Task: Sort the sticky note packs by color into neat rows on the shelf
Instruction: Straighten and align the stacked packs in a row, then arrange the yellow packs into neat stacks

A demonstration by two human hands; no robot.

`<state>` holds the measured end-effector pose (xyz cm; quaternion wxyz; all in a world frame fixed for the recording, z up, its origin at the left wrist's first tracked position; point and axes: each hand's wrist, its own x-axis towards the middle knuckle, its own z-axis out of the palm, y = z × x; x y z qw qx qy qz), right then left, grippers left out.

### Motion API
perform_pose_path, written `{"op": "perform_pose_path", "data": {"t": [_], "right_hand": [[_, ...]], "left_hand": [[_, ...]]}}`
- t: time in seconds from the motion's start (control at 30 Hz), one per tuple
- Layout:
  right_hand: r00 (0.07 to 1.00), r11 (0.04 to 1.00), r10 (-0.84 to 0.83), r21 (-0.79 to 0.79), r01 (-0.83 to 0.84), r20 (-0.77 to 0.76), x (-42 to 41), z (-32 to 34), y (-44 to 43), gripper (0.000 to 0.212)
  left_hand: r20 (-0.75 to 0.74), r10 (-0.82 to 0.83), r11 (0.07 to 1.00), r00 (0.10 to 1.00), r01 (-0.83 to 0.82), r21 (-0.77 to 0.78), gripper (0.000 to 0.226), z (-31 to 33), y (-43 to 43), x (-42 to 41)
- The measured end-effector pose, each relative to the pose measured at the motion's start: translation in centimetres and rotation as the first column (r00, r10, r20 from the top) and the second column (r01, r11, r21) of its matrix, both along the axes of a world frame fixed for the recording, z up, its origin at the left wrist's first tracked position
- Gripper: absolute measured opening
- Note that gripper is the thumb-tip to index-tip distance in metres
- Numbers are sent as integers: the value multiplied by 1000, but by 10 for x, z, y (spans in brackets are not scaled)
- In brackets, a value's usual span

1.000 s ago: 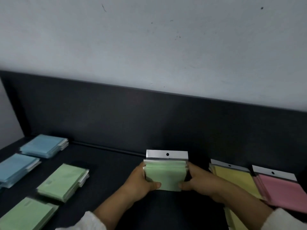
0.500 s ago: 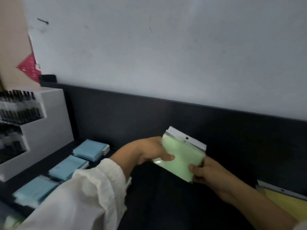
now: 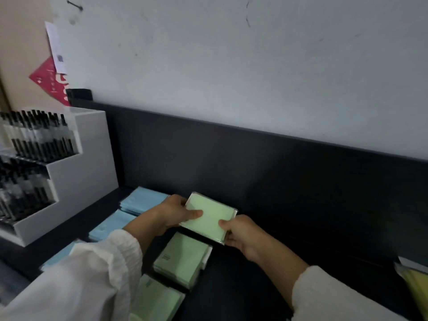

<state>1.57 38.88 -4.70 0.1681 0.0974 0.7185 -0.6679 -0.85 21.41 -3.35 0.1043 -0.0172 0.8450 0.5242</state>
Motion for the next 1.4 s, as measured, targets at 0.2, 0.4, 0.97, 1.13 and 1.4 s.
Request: {"op": "perform_pose_path", "data": {"t": [0.2, 0.4, 0.97, 1.13, 1.4], "right_hand": [[996, 994, -49, 96, 42, 73, -16, -14, -11, 20], [988, 936, -153, 324, 140, 15, -31, -25, -26, 40], [986, 835, 1, 542, 92, -168, 19, 27, 47, 21], [983, 804, 146, 592, -51, -113, 72, 65, 103, 30], [978, 771, 160, 635, -40, -132, 208, 105, 252, 19]], "left_hand": [[20, 7, 983, 1000, -3, -186, 45, -23, 1, -19], [30, -9, 922, 999, 20, -386, 59, -23, 4, -26], [-317, -22, 900, 948, -120, -420, 33, 9, 23, 11], [-430, -102, 915, 897, -86, -395, 25, 32, 85, 52], [-435, -342, 896, 833, 151, -417, 11, 36, 201, 154]]}}
